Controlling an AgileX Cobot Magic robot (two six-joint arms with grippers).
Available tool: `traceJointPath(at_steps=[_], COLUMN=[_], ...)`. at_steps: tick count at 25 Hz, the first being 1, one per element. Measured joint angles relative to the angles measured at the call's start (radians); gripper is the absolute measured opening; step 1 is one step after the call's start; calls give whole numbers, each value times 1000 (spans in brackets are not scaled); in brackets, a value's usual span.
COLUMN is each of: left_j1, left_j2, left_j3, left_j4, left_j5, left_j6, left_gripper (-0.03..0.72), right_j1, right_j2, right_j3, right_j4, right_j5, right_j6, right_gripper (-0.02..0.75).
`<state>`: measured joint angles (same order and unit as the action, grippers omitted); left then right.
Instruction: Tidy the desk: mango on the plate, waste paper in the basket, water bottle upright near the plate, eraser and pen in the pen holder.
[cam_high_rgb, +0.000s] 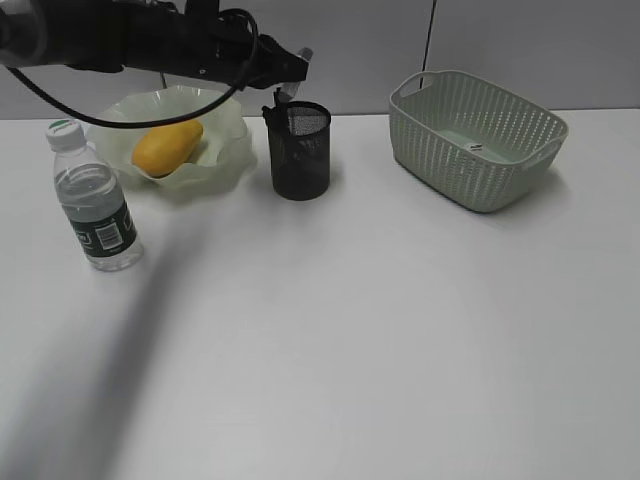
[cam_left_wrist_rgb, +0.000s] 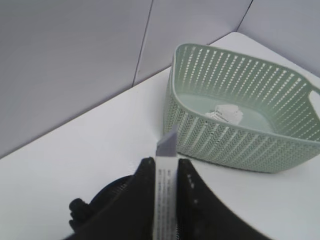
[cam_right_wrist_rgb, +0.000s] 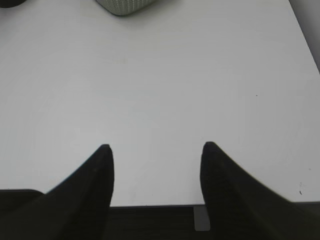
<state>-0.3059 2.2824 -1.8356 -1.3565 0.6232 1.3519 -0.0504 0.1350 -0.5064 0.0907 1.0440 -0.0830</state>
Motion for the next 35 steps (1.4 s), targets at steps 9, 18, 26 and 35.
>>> traceJointPath(at_steps=[9, 18, 26, 35], left_j1=[-39, -39, -33, 86], left_j2=[24, -3, -220, -310], left_j3=[0, 1, 0, -73], left_j4=[28, 42, 426, 1373], left_j5=[-86, -53, -181, 205], left_j6=[2, 2, -316, -1168], left_gripper=[106, 491, 382, 309], right_j1=[0, 0, 0, 0], right_j2=[0, 0, 0, 0], right_j3=[0, 0, 0, 0], right_j4=[0, 0, 0, 1], right_j5=[-1, -2, -2, -2], right_j6=[0, 0, 0, 0], right_gripper=[445, 445, 445, 445])
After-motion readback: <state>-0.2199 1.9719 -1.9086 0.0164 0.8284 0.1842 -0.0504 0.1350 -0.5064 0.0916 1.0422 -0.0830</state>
